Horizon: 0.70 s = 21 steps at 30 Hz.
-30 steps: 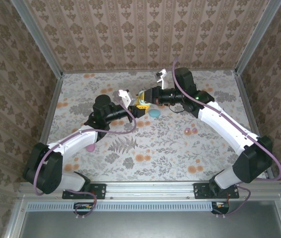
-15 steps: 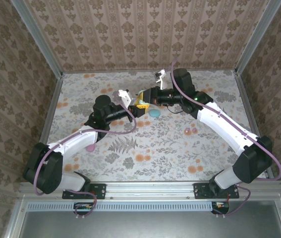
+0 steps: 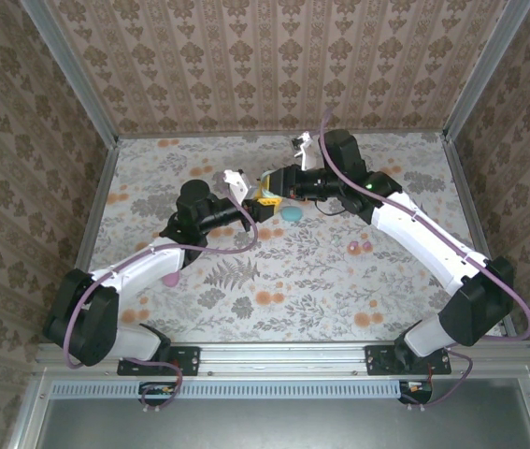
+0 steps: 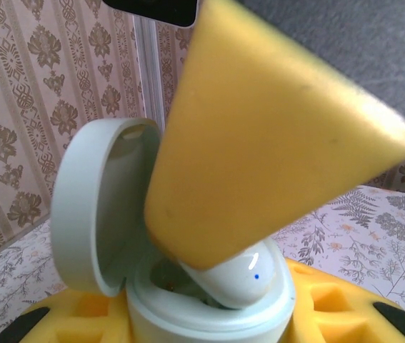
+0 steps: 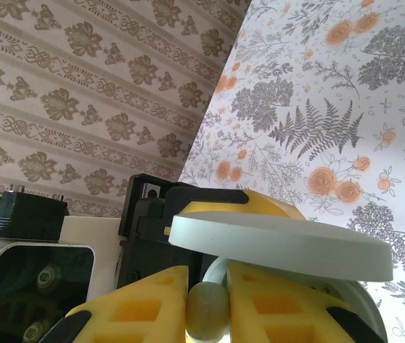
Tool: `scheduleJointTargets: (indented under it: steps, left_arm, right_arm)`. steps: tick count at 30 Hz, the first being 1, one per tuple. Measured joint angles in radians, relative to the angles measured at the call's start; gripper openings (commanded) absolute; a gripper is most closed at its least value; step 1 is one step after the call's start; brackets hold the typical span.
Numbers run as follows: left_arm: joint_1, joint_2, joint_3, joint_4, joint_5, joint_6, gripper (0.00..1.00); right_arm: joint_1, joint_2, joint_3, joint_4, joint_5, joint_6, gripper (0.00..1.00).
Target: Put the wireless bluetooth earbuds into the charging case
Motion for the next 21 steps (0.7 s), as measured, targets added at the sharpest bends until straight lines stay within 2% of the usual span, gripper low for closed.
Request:
scheduleJointTargets:
  steps: [6, 21]
  left_arm:
    - [0.0, 0.0, 0.0, -0.003, -0.003, 0.0, 0.21]
    - [0.0, 0.0, 0.0, 0.003, -0.007, 0.0, 0.21]
  right_arm:
    - [0.0, 0.0, 0.003, -0.005, 0.006, -0.004, 0.32]
    - [0.0, 0.0, 0.027, -0.039, 0.033, -0.005, 0.41]
